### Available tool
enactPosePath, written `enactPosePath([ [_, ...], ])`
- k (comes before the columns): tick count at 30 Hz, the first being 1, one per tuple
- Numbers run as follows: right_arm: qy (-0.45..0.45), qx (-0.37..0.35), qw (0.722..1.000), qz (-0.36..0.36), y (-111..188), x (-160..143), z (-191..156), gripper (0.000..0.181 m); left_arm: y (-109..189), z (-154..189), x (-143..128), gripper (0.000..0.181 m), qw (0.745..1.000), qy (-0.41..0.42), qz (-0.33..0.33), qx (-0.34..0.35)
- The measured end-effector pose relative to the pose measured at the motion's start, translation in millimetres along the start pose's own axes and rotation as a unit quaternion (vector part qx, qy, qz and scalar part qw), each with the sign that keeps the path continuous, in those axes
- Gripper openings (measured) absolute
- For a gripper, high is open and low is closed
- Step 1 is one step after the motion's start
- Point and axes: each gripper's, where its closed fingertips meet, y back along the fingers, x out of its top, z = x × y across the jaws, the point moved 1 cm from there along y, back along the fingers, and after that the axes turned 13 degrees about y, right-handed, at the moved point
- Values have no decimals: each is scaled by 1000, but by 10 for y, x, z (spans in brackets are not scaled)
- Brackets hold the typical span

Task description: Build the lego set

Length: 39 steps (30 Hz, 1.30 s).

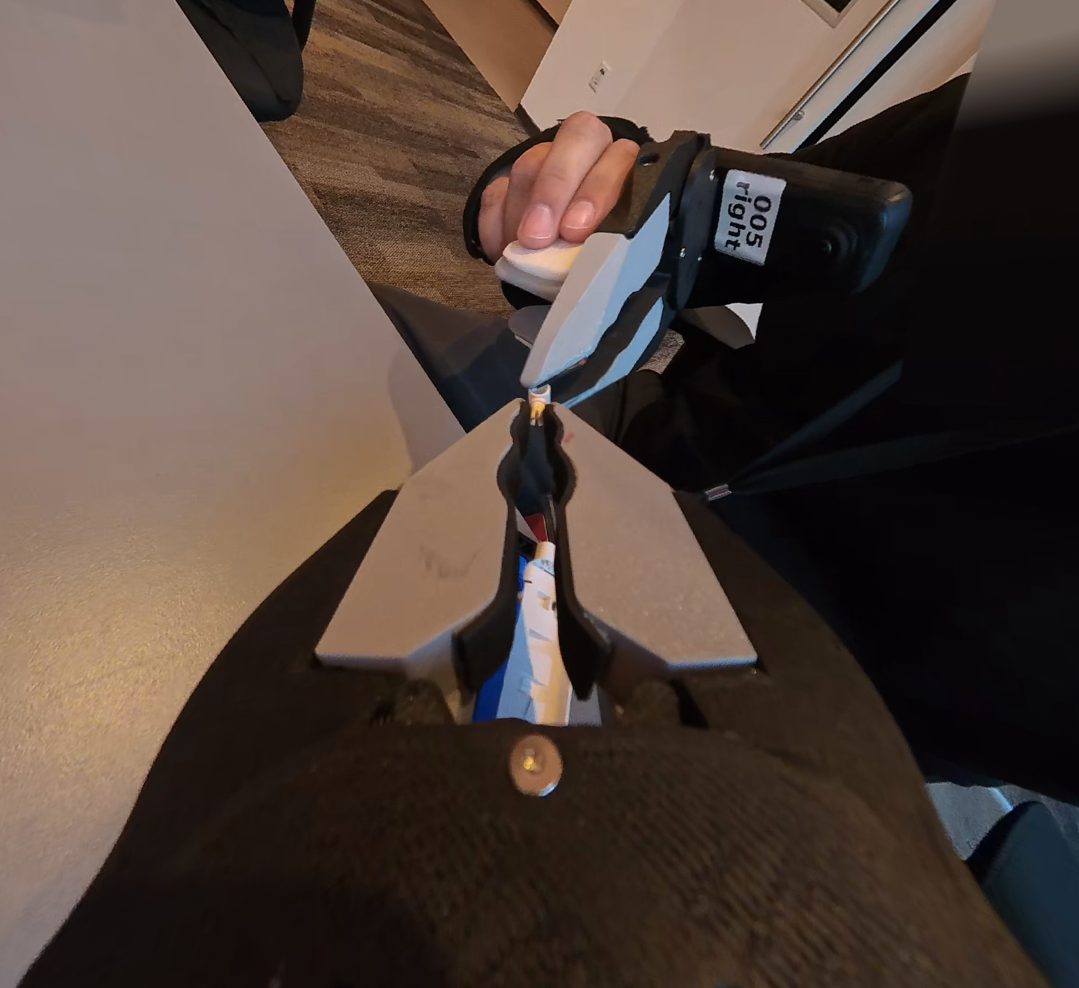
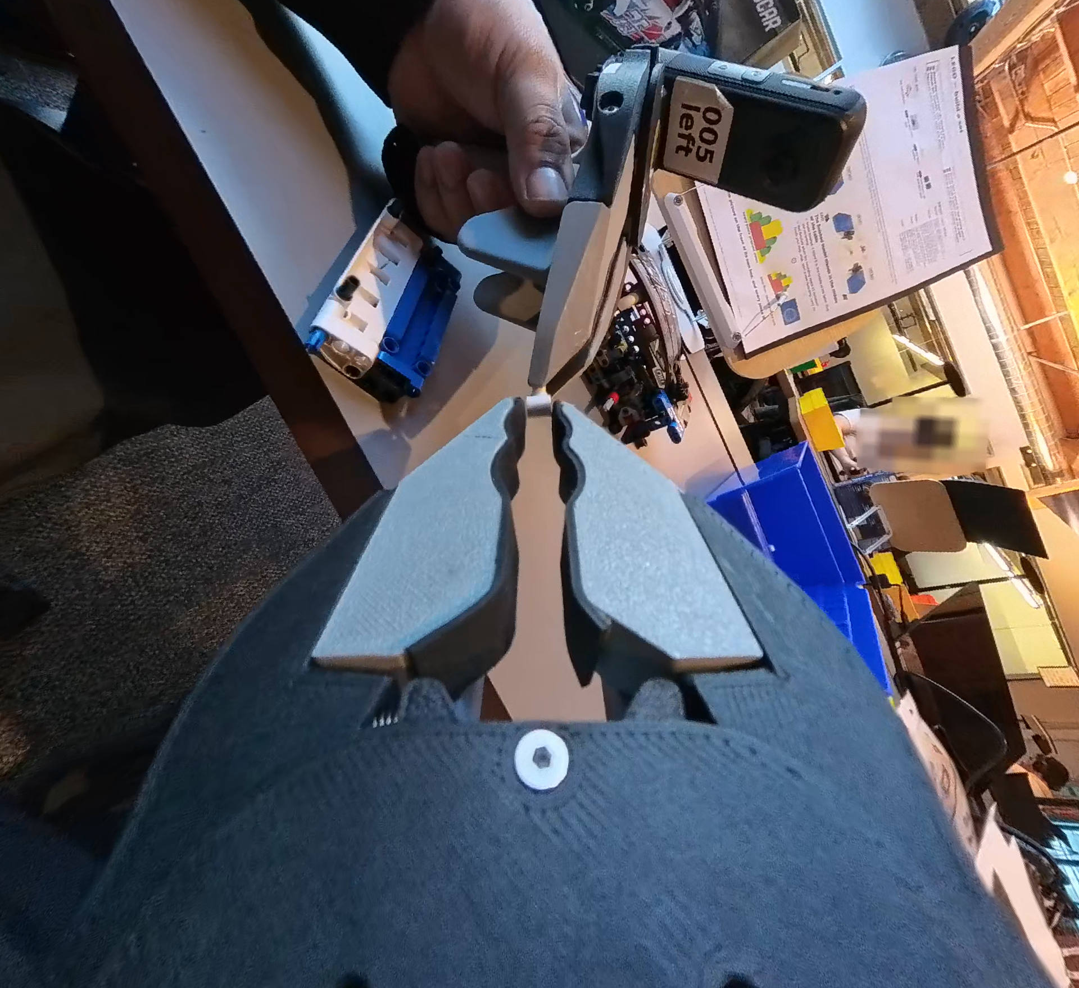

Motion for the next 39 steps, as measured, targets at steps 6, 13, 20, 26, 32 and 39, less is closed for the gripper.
enactPosePath([
  [6,-254,46,964,65,99,-39,156,8,60,13,90,1,996,-78,30,38],
  [13,-652,222,713,134,225,-63,174,18,13,169,187,1,969,-218,60,99],
  [20,-724,220,630,174,302,-33,241,19,-94,240,177,1,936,-312,53,152],
  [26,-747,223,597,191,295,-15,242,16,-126,277,184,1,919,-348,58,175],
  [32,-751,225,590,195,272,-2,218,9,-156,259,175,1,907,-369,53,196],
  [39,-759,220,577,206,268,-32,207,5,-173,235,166,2,917,-348,50,189],
])
